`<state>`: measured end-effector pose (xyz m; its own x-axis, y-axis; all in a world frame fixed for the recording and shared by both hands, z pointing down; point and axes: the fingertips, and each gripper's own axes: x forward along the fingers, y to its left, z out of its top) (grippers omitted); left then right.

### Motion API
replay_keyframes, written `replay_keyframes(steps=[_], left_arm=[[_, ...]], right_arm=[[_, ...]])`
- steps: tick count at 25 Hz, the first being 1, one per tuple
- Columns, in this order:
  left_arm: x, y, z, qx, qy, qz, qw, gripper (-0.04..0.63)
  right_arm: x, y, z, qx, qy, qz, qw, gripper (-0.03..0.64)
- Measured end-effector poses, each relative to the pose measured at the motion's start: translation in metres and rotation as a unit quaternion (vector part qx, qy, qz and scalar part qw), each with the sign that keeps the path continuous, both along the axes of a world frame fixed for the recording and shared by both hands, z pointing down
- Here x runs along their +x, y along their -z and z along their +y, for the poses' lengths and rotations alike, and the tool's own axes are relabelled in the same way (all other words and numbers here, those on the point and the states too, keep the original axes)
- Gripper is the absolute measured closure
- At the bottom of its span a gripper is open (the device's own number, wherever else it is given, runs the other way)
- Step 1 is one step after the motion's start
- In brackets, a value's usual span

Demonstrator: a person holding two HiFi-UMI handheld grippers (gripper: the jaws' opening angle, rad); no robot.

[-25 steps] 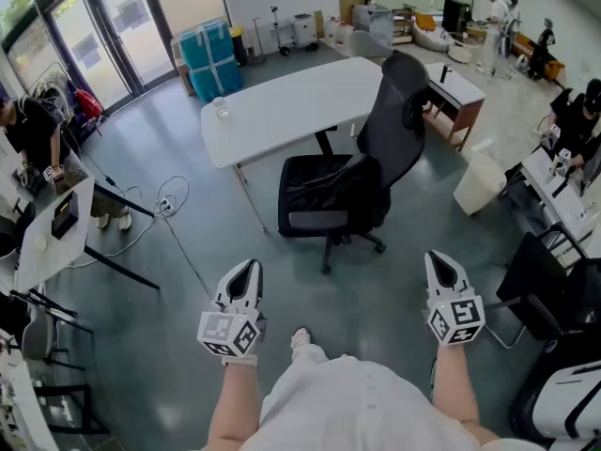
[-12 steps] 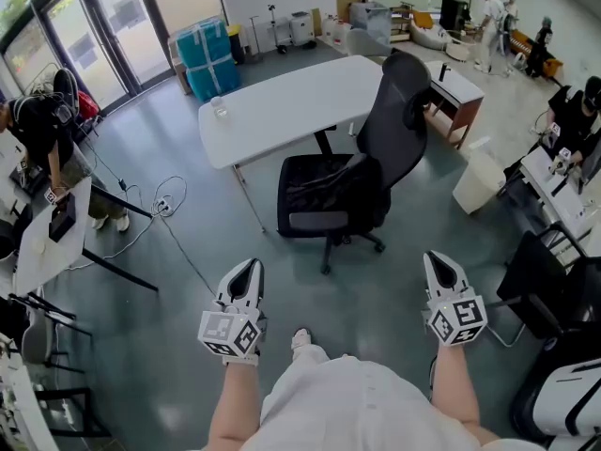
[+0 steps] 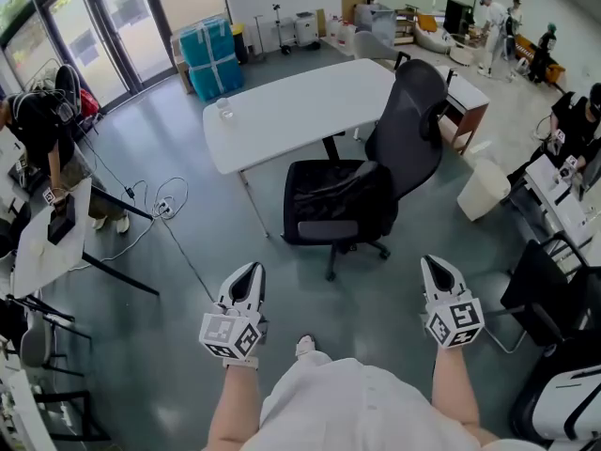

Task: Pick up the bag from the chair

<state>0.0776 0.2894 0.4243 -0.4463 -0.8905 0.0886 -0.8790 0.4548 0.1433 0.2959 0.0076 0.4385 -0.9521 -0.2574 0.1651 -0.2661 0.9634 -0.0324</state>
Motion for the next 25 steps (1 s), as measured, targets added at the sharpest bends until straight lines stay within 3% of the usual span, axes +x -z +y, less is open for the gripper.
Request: replay_keyframes(steps=[12,25], left_arm=[[-0.089,0.014,-0.003,0.017,-0.016,-0.002,0.9997,0.565],[-0.122,0.002,0.001,0.023,-0.040,0.009,0.9989,0.565]], right_arm=[[-0.074,0.019,0.006,0.015,-0.023,0.000,1.000,0.598],[-0.099,0.001,0.023,0.007,-0.048,0.018,0.999,0.598]])
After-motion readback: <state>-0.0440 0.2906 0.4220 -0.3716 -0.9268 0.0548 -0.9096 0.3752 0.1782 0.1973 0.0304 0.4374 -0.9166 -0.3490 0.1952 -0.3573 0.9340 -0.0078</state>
